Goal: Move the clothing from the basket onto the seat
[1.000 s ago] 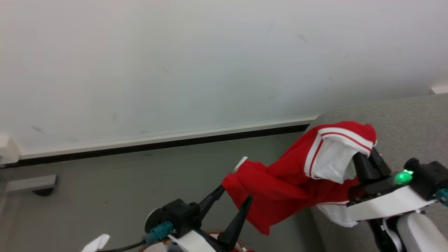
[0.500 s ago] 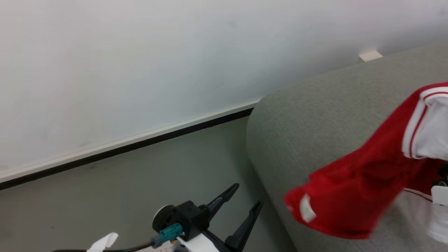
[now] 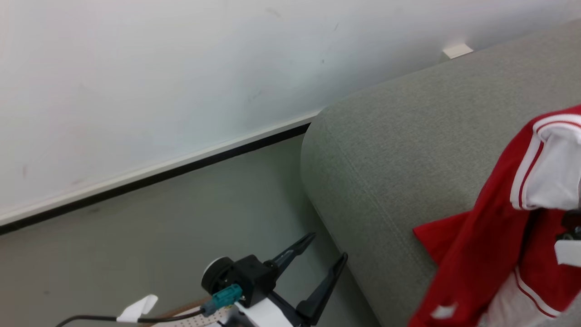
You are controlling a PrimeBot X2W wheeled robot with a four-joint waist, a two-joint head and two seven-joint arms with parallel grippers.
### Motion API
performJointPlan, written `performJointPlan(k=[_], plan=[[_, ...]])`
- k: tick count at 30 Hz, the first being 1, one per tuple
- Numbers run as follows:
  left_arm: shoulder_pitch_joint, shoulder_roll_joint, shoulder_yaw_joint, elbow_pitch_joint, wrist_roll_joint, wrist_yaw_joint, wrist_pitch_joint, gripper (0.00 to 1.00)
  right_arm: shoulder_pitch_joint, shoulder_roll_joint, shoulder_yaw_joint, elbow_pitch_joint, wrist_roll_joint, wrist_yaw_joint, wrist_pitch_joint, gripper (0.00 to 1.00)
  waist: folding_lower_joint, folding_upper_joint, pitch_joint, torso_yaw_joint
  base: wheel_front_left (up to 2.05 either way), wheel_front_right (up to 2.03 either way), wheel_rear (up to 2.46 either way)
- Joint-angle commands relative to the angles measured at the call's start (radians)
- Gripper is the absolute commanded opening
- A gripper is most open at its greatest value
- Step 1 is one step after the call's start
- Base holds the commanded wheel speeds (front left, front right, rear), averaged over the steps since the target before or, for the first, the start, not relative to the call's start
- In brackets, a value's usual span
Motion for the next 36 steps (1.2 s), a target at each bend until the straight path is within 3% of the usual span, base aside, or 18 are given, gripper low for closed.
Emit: performJointPlan(k=[1,6,13,21,29,36], plan=[[-0.017,0.007,0.002,-0.002,0.014,-0.003,0.003,1.0,-0.044,-0.029,0.007,0.018,0.017,-0.002,0.002,0.0,-0.0001,-0.0001,0.024,0.016,0.0,0.0,0.0],[-0.053,0.016,0.007,-0.008,0.018,-0.004,0.015,1.0,-0.203,-0.096,0.019,0.108,0.089,-0.002,0.006,0.0,-0.0001,-0.0001,0.095,0.057,0.0,0.0,0.0],[-0.135,0.029,0.012,-0.03,0.036,-0.01,0.036,1.0,-0.508,-0.211,0.008,0.351,0.192,-0.002,-0.003,0.0,-0.0001,-0.0001,0.239,0.149,0.0,0.0,0.0],[-0.208,0.04,0.034,-0.039,0.047,-0.008,0.033,1.0,-0.802,-0.368,-0.01,0.585,0.175,-0.002,-0.016,0.0,-0.0001,-0.0001,0.401,0.246,0.0,0.0,0.0],[-0.255,0.05,0.035,-0.033,0.063,-0.013,0.03,1.0,-0.799,-0.395,0.048,0.865,0.17,-0.002,-0.029,0.0,-0.0001,-0.0001,0.495,0.264,0.0,0.0,0.0],[-0.273,0.053,0.038,-0.027,0.059,-0.007,0.035,1.0,-0.73,-0.387,0.106,1.107,0.198,-0.002,0.088,0.0,-0.0001,-0.0001,0.497,0.266,0.0,0.0,0.0]])
